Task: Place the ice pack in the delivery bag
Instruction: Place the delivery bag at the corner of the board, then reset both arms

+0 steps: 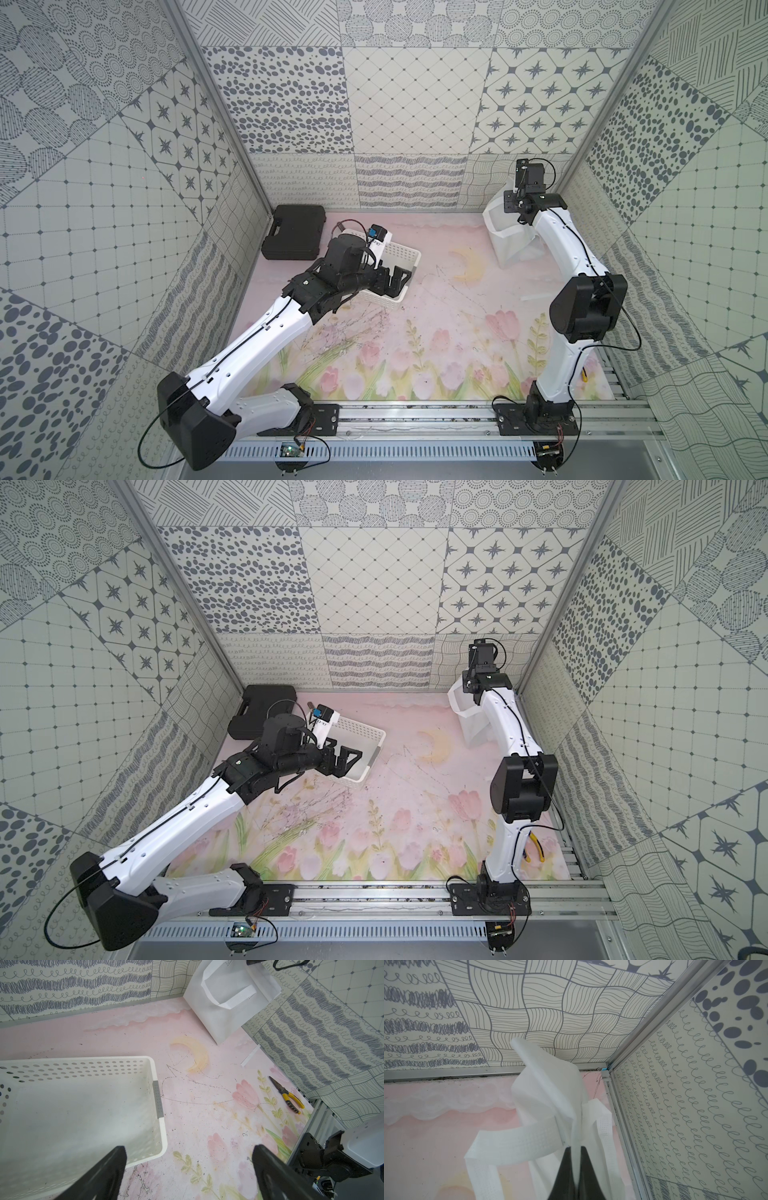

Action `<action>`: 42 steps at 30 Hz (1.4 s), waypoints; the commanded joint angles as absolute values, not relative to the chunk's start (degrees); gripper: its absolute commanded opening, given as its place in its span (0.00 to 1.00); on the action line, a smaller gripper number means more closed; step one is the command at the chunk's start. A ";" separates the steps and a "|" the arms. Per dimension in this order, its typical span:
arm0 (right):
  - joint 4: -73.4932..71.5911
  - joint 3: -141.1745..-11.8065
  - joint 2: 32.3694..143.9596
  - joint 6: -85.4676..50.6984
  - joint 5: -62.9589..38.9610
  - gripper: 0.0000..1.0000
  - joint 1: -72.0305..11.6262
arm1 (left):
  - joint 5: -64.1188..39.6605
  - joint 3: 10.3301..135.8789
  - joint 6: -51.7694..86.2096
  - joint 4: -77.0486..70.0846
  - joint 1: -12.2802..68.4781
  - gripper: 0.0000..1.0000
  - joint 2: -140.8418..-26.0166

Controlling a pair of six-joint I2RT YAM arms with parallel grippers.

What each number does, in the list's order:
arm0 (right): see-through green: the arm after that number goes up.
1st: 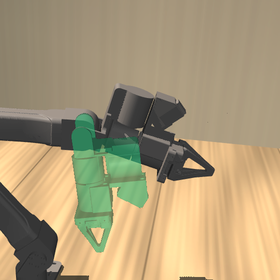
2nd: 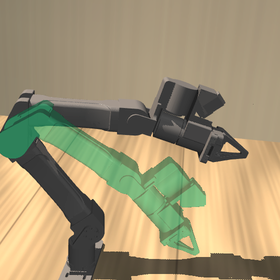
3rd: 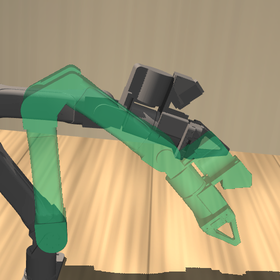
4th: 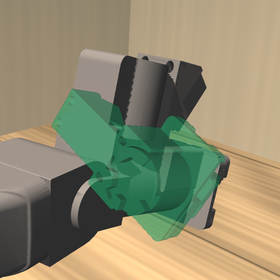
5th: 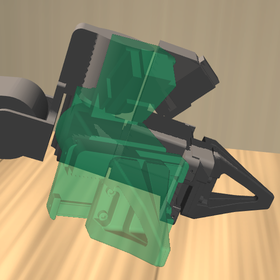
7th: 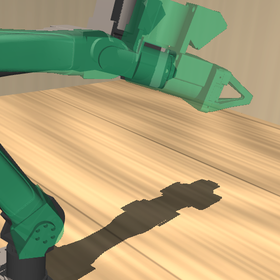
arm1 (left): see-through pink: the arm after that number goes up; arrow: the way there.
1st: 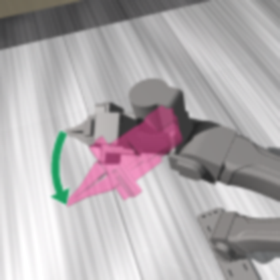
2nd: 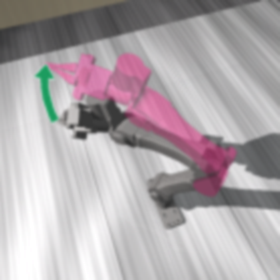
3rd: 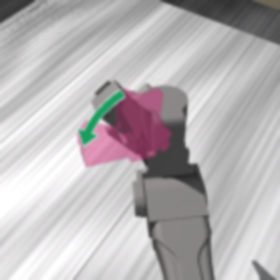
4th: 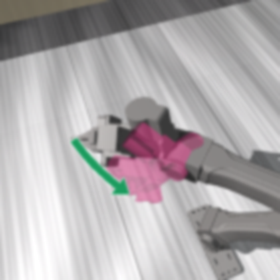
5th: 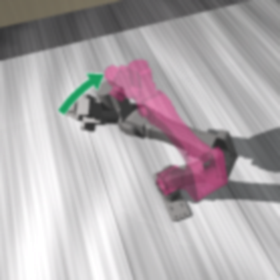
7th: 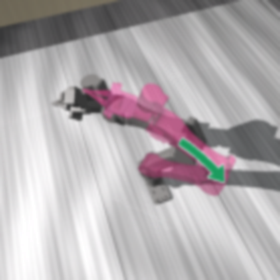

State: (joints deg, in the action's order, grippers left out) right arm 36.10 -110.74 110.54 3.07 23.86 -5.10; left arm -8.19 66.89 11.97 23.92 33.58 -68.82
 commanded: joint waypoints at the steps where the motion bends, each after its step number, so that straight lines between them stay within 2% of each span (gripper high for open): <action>1: 27.25 -111.31 108.09 1.28 27.51 0.00 -5.62 | -7.68 66.55 13.29 24.50 33.21 1.00 -68.36; 4: 25.39 -108.25 106.91 0.71 27.40 0.02 -5.54 | -8.12 66.36 13.62 24.21 33.21 0.99 -68.44; 5: 24.43 -107.20 106.57 1.23 27.42 0.09 -5.54 | -8.26 66.29 13.79 24.17 33.27 1.00 -68.41; 8: 24.17 -105.61 106.68 -0.78 27.69 0.14 -4.77 | -8.34 66.19 14.01 24.42 33.22 1.00 -68.31; 10: 24.02 -104.50 106.54 -0.77 26.38 0.34 -4.42 | -8.16 66.09 14.20 24.67 33.21 0.99 -68.21; 13: 23.42 -103.06 106.11 -0.01 25.57 0.52 -4.39 | -7.18 66.05 13.98 25.35 33.21 0.99 -67.55; 15: 23.12 -102.14 104.80 0.29 24.42 0.69 -4.39 | -5.97 66.02 13.52 25.40 33.22 0.99 -66.91; 18: 21.30 -98.79 100.54 -0.04 22.75 0.88 -4.55 | -1.94 66.18 13.01 27.32 33.25 0.99 -66.32; 19: 20.76 -97.28 98.75 -0.29 22.47 0.98 -4.73 | -0.12 66.18 12.92 27.71 33.14 0.99 -66.11; 24: 18.78 -84.77 84.85 -0.78 21.38 0.98 -6.82 | 11.37 64.81 13.37 29.34 31.27 1.00 -65.49; 29: 19.09 -67.45 67.85 -4.00 19.66 0.98 -8.91 | 17.11 60.55 17.67 29.06 24.52 0.99 -65.81; 34: 17.73 -48.25 54.63 -10.15 19.57 0.98 -11.15 | 21.44 47.45 18.41 15.90 17.95 0.99 -64.83; 38: 7.06 -34.77 52.40 -9.65 21.55 0.98 -11.69 | 22.06 36.78 15.30 -0.07 13.08 0.99 -68.60; 42: -12.23 -25.82 58.63 -5.78 22.67 0.98 -11.71 | 24.25 32.83 10.86 -12.55 10.83 1.00 -76.06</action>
